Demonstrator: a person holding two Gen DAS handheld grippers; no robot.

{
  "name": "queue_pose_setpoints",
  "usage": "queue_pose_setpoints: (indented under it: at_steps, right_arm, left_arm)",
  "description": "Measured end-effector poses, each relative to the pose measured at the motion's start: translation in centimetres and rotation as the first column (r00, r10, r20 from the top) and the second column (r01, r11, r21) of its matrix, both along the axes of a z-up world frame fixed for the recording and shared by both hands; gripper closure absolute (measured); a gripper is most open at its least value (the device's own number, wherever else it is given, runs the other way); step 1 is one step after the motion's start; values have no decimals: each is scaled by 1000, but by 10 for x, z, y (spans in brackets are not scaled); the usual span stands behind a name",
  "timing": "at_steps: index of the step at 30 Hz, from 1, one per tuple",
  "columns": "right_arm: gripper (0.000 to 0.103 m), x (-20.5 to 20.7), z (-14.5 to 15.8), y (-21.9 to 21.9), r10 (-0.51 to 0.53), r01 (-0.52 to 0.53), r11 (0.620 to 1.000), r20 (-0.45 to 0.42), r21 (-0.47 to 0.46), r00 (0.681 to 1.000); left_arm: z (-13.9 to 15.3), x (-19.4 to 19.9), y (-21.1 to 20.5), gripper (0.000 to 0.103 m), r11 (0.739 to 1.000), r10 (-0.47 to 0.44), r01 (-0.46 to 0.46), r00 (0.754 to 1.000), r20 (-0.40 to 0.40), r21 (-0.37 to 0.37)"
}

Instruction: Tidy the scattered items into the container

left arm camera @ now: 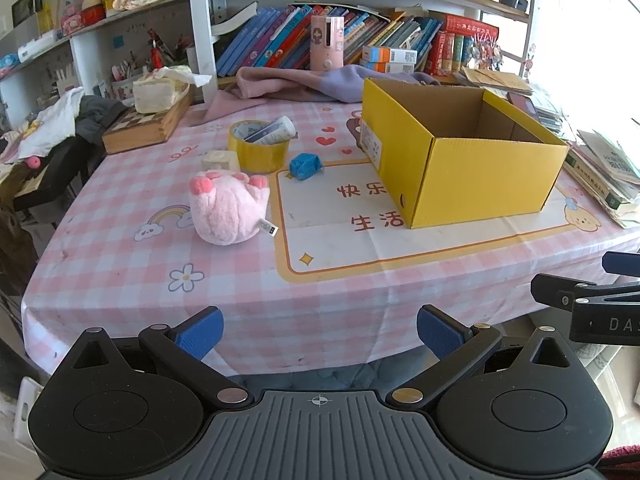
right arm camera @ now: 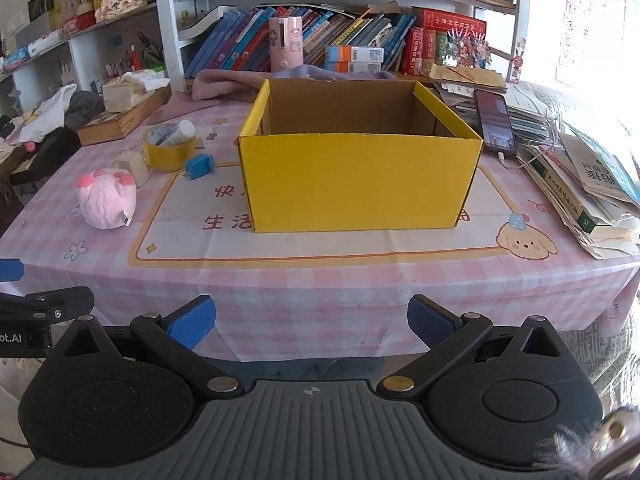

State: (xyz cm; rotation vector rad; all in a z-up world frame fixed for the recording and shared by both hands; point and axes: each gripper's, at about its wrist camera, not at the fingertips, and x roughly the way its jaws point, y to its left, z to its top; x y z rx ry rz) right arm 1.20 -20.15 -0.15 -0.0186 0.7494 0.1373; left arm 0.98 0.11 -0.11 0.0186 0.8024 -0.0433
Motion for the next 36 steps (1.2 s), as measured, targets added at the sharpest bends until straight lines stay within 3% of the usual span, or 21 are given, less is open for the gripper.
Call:
queue_pose_setpoints:
  at_steps: [36]
  right_arm:
    - [0, -2, 3, 4, 0, 0, 1000, 14, 5, 1000]
  left_arm:
    - [3, 1, 5, 0, 1000, -15, 15, 1000, 13, -8]
